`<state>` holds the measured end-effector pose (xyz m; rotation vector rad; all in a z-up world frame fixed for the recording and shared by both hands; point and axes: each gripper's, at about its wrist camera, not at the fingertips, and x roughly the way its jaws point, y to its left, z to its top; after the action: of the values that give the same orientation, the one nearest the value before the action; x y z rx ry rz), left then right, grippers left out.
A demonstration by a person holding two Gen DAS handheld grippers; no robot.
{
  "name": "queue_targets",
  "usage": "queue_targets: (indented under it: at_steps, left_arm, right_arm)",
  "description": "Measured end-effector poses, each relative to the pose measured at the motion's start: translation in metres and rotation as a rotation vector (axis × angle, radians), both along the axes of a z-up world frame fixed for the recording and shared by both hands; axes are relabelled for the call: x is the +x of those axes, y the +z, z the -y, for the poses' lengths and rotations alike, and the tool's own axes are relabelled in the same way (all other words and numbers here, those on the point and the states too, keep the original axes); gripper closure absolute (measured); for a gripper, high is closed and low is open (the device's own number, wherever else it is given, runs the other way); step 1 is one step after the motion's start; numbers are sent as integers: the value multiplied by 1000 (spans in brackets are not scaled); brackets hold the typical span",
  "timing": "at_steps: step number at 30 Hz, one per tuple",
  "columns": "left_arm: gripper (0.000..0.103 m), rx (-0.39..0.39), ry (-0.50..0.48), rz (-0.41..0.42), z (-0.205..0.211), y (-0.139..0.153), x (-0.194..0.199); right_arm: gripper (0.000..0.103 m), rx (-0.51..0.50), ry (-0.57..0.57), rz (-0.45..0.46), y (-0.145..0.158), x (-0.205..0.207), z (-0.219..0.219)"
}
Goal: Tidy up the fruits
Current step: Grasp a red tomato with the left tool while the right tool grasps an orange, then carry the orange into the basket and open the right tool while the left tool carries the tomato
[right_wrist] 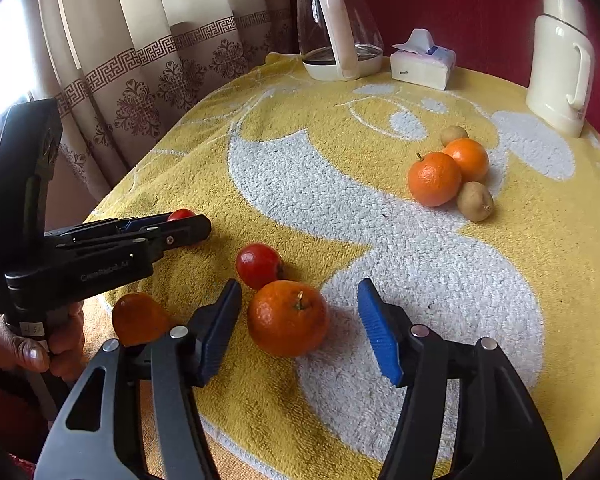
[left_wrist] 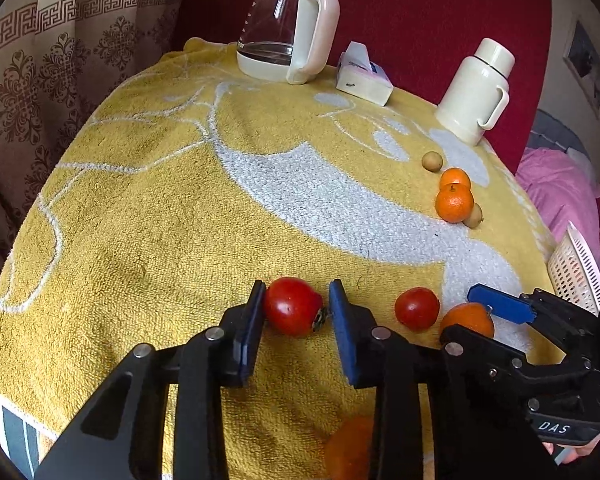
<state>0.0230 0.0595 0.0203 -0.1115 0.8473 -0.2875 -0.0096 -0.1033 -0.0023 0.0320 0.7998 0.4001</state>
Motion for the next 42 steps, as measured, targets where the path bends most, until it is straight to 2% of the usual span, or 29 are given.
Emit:
queue_targets:
  at_steps: [3,11,14,15,31,42]
  left_arm:
    - [70,-2,2,14,0,4,-3]
    - [70,-12,13,47,-3,17,-13]
    - [70,-18,17,58,-4,21,-16]
    - [70,-18,18,62,-4,23,-17]
    - [70,-9,18,103,4,41,-30]
    - [70,-3,-8,134,21,54,-39]
  right_arm:
    - [50,2,0,-8,-1,0,0]
    - [51,-16,11,-15,-2,0,-4]
    - [62,-21,26,-18,-3,0,-7]
    - [62,-20,32,-17,-2,-1,-8]
    - [62,13,-3,30,11,-16,10]
    - [62,53,-74,88,30,-28,42]
